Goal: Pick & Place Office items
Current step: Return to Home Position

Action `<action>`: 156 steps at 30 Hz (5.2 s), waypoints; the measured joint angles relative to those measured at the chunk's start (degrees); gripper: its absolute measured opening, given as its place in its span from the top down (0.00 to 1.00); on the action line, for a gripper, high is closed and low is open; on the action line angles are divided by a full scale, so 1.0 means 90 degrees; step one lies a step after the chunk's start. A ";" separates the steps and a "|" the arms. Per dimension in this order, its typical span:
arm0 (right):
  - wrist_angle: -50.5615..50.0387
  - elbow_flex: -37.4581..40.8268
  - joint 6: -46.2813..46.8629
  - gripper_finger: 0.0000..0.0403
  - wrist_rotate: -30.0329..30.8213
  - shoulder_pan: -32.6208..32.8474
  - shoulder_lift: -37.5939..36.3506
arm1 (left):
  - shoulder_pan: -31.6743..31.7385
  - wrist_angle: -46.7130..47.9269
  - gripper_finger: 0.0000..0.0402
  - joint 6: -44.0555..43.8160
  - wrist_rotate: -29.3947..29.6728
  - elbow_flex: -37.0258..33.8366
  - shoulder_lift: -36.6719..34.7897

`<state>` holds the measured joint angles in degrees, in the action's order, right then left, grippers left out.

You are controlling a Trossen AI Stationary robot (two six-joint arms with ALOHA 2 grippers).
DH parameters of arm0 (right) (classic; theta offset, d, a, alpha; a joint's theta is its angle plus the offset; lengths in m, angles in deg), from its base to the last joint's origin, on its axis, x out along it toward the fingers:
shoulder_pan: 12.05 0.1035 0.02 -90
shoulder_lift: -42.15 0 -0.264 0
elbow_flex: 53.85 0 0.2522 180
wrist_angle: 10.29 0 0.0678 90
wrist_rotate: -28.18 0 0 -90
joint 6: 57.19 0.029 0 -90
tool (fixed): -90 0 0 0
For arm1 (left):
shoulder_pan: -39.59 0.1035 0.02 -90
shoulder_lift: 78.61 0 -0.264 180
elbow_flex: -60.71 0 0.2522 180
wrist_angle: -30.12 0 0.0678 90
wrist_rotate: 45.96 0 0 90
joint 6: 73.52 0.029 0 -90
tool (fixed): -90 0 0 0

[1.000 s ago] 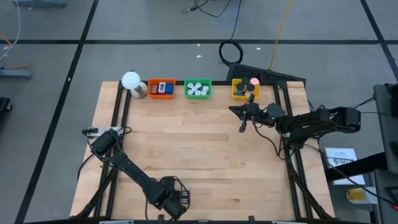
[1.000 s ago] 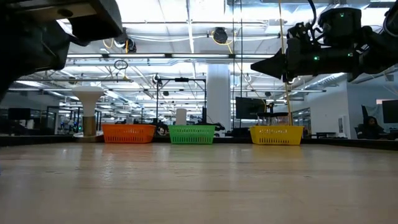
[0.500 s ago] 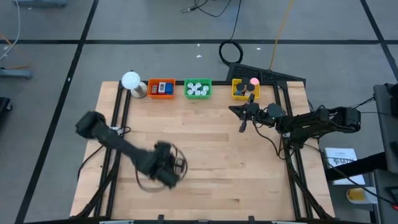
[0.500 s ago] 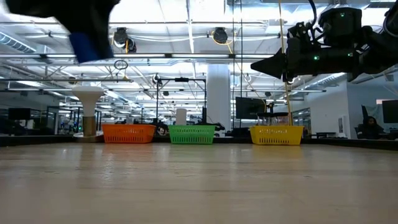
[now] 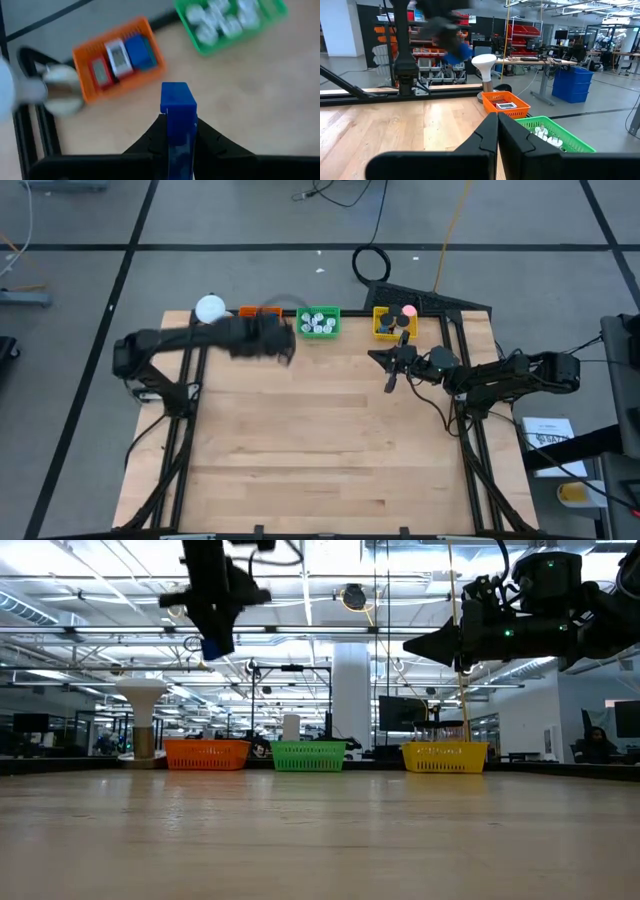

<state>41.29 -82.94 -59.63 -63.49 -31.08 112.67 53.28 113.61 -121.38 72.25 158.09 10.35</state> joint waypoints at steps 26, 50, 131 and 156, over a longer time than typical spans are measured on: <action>-0.0003 0.0000 -0.0272 0.99 0.0005 0.0000 0.0000 | 0.3478 -0.1701 0.87 0.1815 -0.0307 0.0000 0.2559; -0.0002 0.0000 -0.0430 0.99 0.0006 0.0000 0.0000 | 0.3592 -0.1364 0.80 0.1421 0.0198 -0.0087 0.2764; -0.2246 0.0002 -0.0273 1.00 -0.0010 -0.0002 -0.0534 | 0.1347 -1.2015 0.96 0.4859 -0.4372 -0.6933 -0.1913; -0.8125 0.0312 0.0253 1.00 0.0517 -0.0056 -0.7404 | 0.1005 -1.1978 0.96 0.5196 -0.4863 -0.9197 -0.5594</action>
<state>-31.84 -80.13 -57.35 -58.83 -31.58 46.04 62.33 5.81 -74.61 28.48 75.31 -39.99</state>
